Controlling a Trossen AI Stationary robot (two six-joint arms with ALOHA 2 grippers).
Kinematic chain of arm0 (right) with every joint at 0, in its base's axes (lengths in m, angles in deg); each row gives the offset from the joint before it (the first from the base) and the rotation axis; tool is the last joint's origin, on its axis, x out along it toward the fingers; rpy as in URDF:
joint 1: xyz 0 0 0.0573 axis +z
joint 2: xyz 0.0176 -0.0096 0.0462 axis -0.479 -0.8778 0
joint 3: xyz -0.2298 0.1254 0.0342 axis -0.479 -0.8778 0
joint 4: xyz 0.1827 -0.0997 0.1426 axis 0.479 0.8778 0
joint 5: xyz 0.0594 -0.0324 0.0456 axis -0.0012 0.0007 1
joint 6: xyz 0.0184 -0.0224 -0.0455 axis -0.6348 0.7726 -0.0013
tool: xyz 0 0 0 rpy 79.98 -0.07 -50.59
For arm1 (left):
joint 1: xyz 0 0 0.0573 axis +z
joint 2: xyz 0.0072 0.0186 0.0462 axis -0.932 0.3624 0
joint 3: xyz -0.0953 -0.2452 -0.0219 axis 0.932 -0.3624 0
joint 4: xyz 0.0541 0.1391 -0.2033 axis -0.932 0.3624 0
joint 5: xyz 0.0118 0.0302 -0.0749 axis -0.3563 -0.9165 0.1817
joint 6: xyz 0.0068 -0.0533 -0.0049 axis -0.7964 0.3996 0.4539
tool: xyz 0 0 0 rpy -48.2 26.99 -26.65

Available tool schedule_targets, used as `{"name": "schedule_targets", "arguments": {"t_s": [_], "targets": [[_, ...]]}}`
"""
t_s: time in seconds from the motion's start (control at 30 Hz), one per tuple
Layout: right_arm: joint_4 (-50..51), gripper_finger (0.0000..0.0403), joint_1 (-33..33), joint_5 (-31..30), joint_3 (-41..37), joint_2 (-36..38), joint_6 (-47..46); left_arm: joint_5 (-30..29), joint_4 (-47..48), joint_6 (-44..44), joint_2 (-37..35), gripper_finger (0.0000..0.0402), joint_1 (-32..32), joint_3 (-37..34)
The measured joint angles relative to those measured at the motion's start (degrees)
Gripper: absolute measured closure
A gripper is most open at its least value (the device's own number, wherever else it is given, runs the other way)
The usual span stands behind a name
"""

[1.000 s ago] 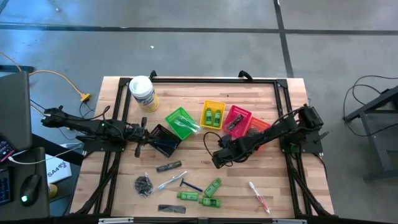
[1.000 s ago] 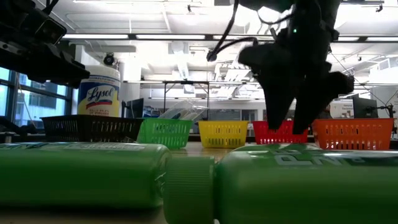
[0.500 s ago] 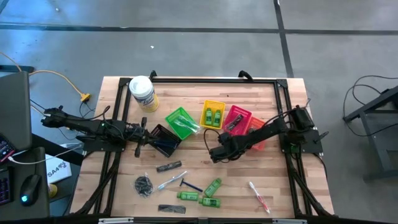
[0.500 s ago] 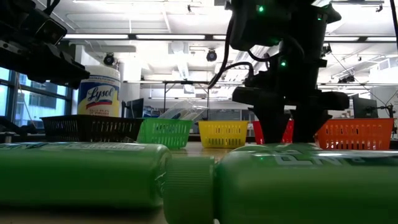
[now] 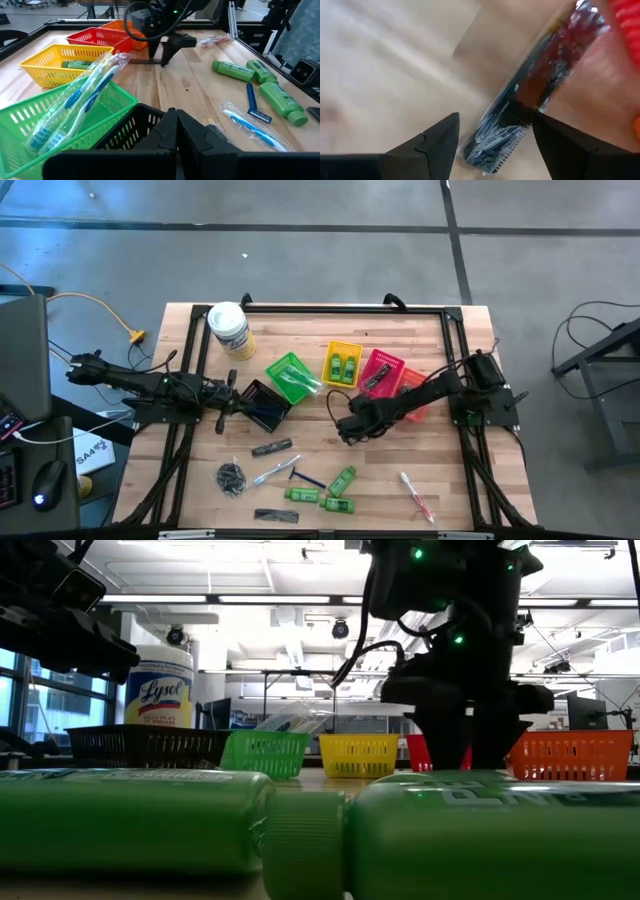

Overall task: Pick & Place Travel size toiletries
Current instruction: Put the black comb into the red bin

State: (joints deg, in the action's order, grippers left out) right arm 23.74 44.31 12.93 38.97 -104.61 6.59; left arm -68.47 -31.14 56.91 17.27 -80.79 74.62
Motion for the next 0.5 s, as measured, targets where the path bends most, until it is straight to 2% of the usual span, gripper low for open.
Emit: {"name": "schedule_targets", "arguments": {"t_s": [0.1, 0.2, 0.5], "targets": [[-0.16, 0.016, 1.34, 1.84, 0.2, -0.8, 3.41, 0.09, 0.02, 0.0, -0.01, 0.0402, 0.0, 0.0], [-1.32, 0.016, 2.92, 1.24, 0.16, -0.94, 7.05, 0.09, 0.02, 0.12, 0.0, 0.0402, 0.0, 0.0], [-10.12, 0.0176, 9.86, 0.97, -0.17, -0.92, 25.05, 0.73, 0.07, 0.18, -0.02, 0.0402, 0.0, -0.02]]}}
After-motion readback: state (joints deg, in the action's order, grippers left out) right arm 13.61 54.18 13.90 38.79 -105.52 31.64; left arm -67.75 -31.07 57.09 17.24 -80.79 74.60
